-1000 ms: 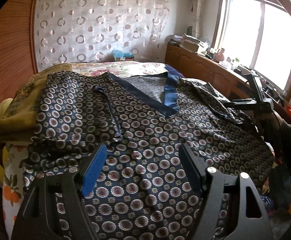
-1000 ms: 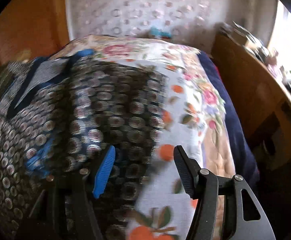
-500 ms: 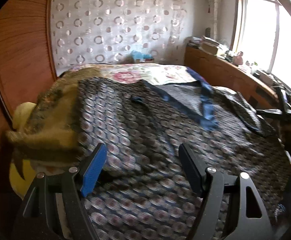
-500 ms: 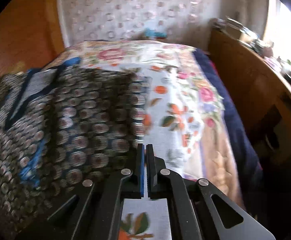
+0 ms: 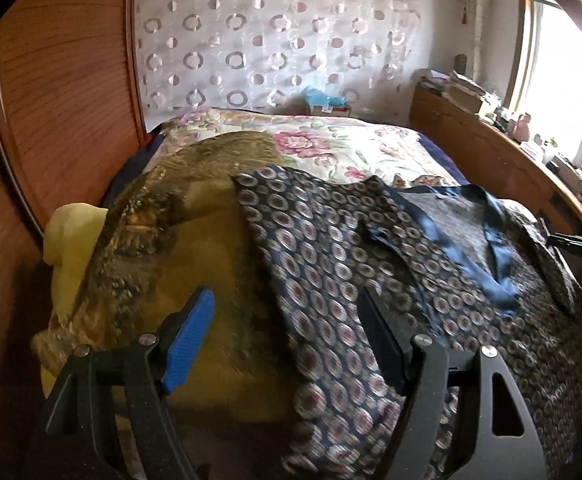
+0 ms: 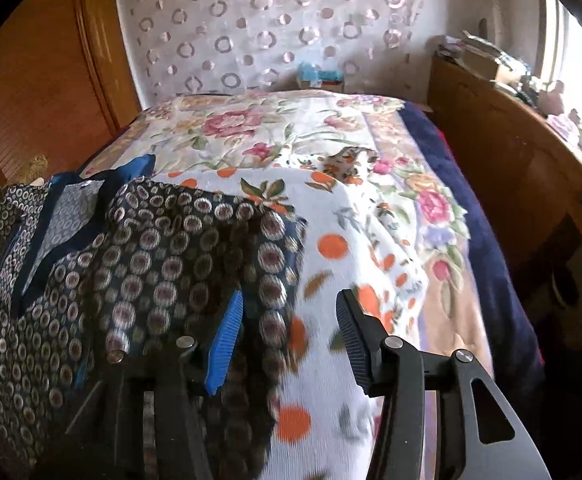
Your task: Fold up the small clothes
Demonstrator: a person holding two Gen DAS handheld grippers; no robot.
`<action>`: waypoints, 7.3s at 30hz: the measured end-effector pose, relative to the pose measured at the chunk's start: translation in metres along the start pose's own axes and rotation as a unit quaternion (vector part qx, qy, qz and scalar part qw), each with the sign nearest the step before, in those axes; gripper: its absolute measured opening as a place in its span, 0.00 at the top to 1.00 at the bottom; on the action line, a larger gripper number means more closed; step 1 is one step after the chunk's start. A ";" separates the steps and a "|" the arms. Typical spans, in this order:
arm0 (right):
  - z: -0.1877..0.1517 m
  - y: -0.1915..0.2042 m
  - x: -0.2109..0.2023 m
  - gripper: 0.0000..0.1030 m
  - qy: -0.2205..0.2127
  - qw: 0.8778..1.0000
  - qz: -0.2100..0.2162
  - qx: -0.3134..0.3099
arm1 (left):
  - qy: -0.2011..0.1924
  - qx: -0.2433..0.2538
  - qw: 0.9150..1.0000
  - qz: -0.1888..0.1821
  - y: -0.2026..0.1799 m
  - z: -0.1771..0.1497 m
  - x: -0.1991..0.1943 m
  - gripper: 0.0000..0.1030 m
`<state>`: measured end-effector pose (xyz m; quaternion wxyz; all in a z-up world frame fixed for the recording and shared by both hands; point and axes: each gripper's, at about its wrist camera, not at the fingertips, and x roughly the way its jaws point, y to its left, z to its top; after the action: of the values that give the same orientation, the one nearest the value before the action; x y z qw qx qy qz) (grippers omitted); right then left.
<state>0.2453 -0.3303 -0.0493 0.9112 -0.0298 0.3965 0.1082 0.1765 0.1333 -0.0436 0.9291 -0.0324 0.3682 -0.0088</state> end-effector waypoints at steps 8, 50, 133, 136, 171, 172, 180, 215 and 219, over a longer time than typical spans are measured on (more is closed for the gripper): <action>0.018 -0.007 0.024 0.94 0.005 1.000 0.013 -0.013 | 0.015 0.001 1.000 0.017 0.012 0.018 0.023 0.27; 0.015 -0.008 0.025 0.97 0.004 1.000 -0.007 -0.005 | 0.033 0.012 0.999 -0.025 -0.005 0.055 0.053 0.97; -0.120 0.022 -0.171 0.50 -0.076 0.996 0.034 -0.044 | 0.005 0.009 1.000 -0.007 0.024 -0.073 -0.079 0.38; -0.114 0.023 -0.150 0.50 -0.056 0.997 0.037 -0.043 | 0.033 0.009 0.999 -0.013 0.024 -0.079 -0.062 0.38; -0.117 0.026 -0.105 0.70 0.023 0.993 0.062 -0.094 | 0.086 0.062 0.992 -0.061 -0.007 -0.106 -0.054 0.90; -0.119 0.027 -0.107 0.80 0.023 0.993 0.069 -0.097 | 0.083 0.066 0.993 -0.060 -0.010 -0.106 -0.056 0.92; -0.117 0.033 -0.147 0.91 -0.036 0.990 0.082 -0.113 | -0.029 0.065 0.995 -0.065 -0.021 -0.074 -0.119 0.93; 0.039 0.069 -0.124 0.43 -0.061 0.996 -0.030 -0.065 | -0.029 0.034 0.999 -0.010 0.011 0.033 -0.035 0.37; 0.039 0.050 -0.124 0.43 -0.047 0.997 -0.022 -0.059 | -0.024 0.032 0.999 -0.011 0.011 0.012 -0.038 0.30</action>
<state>0.1803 -0.2981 0.0691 0.9275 -0.0866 0.3457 0.1127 0.1569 0.1467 -0.0093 0.9381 -0.0071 0.3448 -0.0305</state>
